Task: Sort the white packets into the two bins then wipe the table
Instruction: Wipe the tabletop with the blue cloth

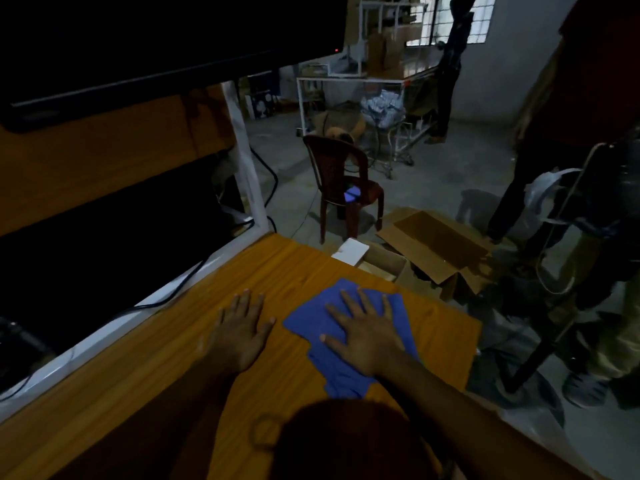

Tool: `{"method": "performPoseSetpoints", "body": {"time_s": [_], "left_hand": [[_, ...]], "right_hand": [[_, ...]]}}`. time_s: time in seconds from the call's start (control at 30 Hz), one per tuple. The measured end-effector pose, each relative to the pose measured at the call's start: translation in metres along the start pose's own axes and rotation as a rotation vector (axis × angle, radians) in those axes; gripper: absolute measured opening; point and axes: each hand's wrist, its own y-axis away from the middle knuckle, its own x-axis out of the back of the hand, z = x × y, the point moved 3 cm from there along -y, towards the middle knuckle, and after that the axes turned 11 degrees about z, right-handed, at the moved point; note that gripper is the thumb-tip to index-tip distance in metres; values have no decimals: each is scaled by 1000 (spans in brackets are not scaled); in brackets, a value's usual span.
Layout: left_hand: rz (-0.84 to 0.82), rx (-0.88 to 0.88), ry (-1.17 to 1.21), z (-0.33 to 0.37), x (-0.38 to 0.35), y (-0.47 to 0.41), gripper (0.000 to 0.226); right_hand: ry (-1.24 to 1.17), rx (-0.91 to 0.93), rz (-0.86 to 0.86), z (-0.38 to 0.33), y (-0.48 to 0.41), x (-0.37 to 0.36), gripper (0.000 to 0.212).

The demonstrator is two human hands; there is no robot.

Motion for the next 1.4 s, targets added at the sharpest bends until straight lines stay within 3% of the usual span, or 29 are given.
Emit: {"method": "performPoseSetpoints", "body": {"time_s": [0.07,0.17,0.27,0.33,0.4,0.53,0.63,0.77,0.83,0.9,0.97,1.03,1.1,1.2,1.4], "left_hand": [[-1,-37,14,-12,2,-7,82],[113,117,32,-21,1,-10,76],[237,423,-33,-32,6,-14,64],[228,498,-51,-35,8,-17,65],[199,462,-38,-39,4,-19,70],[163,252,15,-65,13,-14,91],[183,179,60,-79,22,-13,89],[353,268,73,-84,20,-15,56],[428,314,56,-89,21,-15,42],[474,346,83,-88,29,-13,35],[449,343,124,-87,36,-1,34],[359,298,96,-96,38,22,44],[237,319,20,-116,41,53,69],[185,385,-24,-139,45,100,84],[285,511,-8,-141,52,111,74]], "right_hand": [[-6,-48,23,6,-20,0,99],[-3,-216,3,-5,-66,-7,80],[-38,44,-18,-51,-101,-19,96],[-53,159,-51,-61,-122,-25,110],[-87,137,-40,-55,-152,-31,111],[-85,-68,8,-60,-211,-49,74],[-71,-80,16,-97,-241,-56,73],[-92,94,1,-153,-240,-73,80],[-112,270,-5,-173,-213,-84,81],[-127,480,-11,-175,-184,-87,82],[-139,516,-53,-149,-176,-74,80],[-108,356,-9,-116,-195,-69,76],[-33,119,57,-94,-216,-68,78],[-56,-91,28,-126,-213,-67,78],[-144,343,1,-249,-132,-74,76]]}}
